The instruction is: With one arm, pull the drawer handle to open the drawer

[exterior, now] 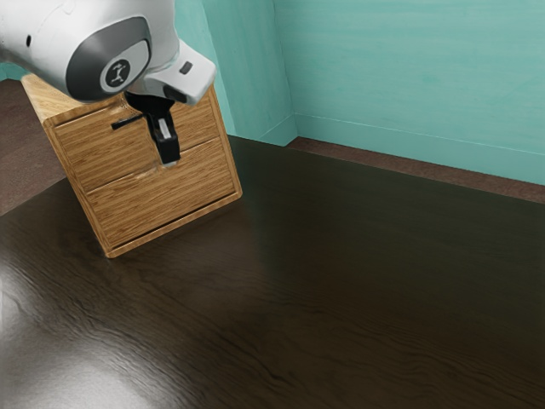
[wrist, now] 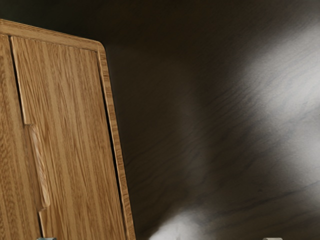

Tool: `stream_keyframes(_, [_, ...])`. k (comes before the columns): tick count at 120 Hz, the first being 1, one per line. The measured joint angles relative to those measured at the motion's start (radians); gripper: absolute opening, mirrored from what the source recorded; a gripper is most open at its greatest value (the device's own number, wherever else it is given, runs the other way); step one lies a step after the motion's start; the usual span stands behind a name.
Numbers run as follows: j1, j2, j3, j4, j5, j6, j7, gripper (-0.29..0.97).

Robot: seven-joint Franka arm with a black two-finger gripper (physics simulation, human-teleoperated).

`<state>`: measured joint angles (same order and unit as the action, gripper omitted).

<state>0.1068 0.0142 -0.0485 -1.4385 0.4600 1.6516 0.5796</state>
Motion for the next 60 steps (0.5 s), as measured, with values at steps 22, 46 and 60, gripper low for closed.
stream_keyframes(22, [0.030,0.120,0.049,0.146,-0.038,0.033,0.075,0.40])
stream_keyframes(46, [0.115,0.226,0.049,0.308,-0.084,0.002,0.129,0.34])
stream_keyframes(60, [0.124,0.293,0.052,0.366,-0.097,-0.004,0.157,0.32])
